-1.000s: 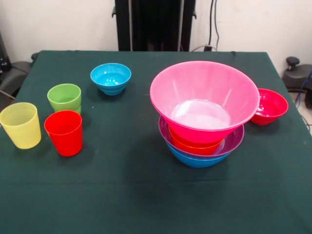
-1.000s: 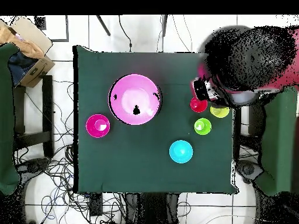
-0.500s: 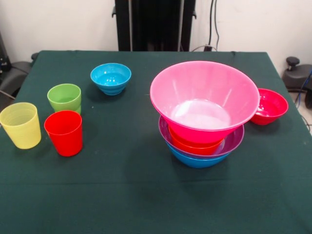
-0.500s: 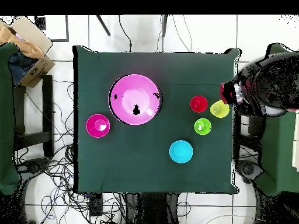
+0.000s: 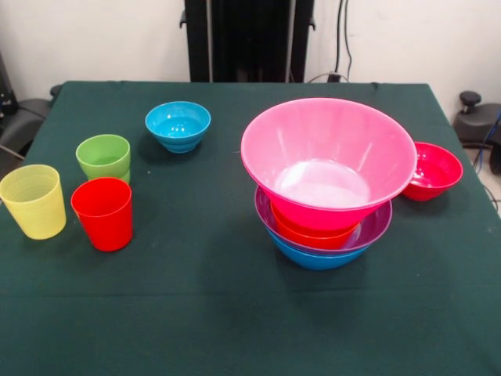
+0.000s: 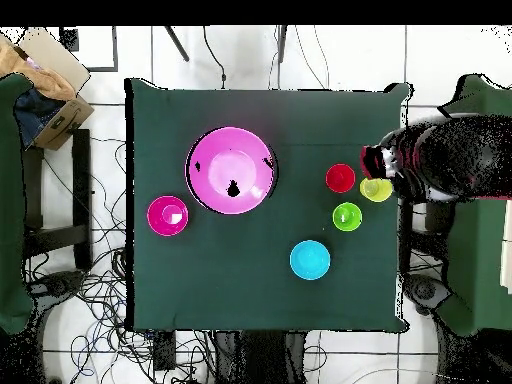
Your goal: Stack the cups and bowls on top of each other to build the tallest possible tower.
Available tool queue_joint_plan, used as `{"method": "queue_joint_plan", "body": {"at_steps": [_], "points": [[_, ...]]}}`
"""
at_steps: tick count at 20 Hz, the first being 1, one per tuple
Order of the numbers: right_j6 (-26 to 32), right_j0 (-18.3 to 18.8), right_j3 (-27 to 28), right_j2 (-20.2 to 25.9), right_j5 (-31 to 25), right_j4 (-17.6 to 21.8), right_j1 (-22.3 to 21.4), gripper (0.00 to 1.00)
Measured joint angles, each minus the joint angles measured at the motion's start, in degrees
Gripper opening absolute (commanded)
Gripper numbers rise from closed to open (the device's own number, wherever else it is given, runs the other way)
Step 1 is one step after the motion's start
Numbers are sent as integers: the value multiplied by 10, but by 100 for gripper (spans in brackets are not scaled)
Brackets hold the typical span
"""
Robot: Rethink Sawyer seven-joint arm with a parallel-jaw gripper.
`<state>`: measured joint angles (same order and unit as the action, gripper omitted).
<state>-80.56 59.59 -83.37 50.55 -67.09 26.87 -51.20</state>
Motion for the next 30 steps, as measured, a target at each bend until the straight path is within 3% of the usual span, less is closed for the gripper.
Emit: {"method": "queue_joint_plan", "body": {"at_steps": [6, 10, 20, 30], "points": [[0, -6, -33, -1, 73, -7, 16, 100], [0, -20, -34, -4, 73, -6, 25, 100], [0, -94, -32, -37, 43, 56, 25, 100], [0, -80, -45, -37, 66, 56, 21, 100]]}}
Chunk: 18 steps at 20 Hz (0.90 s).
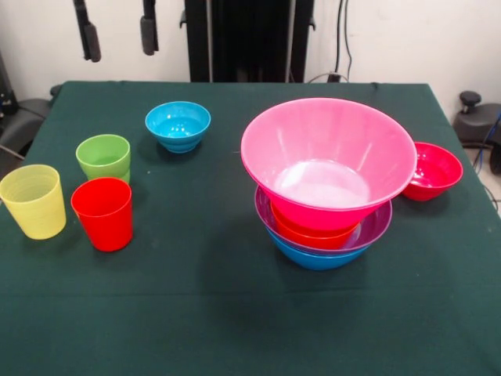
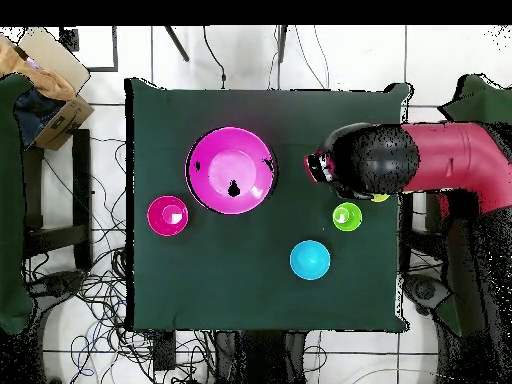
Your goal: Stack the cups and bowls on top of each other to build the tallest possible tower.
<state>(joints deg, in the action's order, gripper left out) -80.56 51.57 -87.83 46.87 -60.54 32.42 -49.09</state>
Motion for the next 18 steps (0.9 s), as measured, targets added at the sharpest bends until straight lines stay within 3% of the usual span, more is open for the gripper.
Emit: {"method": "queue_joint_plan", "body": {"at_steps": [7, 18], "points": [[0, 35, -27, 0, 51, -5, 1, 100], [0, 40, -42, 0, 82, -5, 1, 100]]}}
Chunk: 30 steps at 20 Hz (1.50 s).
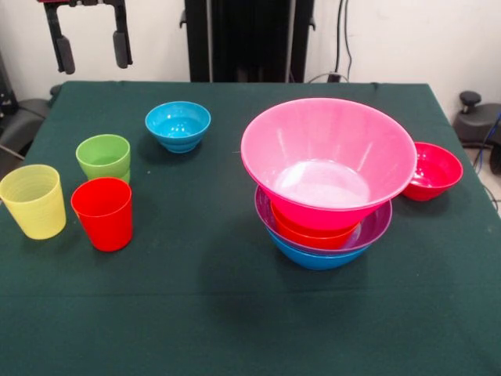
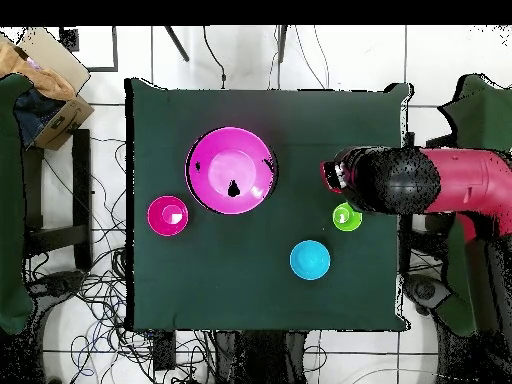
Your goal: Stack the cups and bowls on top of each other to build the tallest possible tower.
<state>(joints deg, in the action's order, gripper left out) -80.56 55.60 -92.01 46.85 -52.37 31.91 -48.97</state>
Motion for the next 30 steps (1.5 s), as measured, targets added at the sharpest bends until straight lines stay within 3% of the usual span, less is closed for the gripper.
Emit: {"method": "queue_joint_plan", "body": {"at_steps": [30], "points": [[0, -15, -1, -8, 0, 0, 8, 100]]}}
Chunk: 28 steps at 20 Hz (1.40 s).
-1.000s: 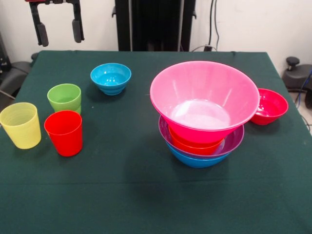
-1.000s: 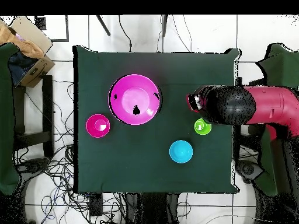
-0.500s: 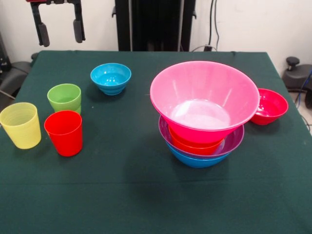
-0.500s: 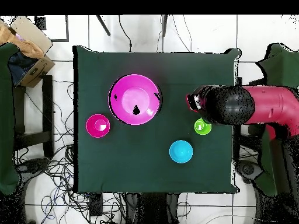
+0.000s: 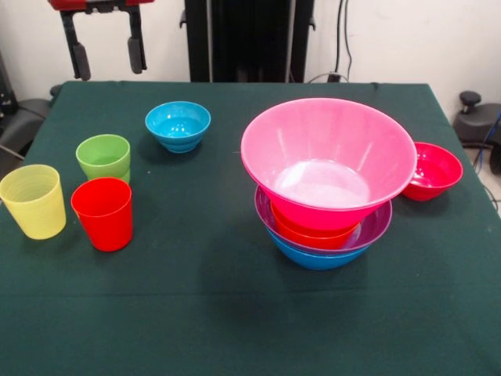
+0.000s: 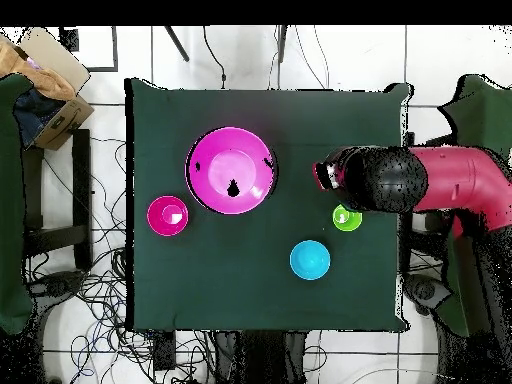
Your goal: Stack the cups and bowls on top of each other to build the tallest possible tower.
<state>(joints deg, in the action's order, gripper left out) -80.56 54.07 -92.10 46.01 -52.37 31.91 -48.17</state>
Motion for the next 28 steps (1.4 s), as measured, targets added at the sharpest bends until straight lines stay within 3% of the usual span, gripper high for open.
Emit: {"method": "queue_joint_plan", "body": {"at_steps": [13, 28], "points": [[0, -27, -3, -33, 0, 1, 41, 100], [0, -30, -10, -48, 0, 1, 54, 100]]}}
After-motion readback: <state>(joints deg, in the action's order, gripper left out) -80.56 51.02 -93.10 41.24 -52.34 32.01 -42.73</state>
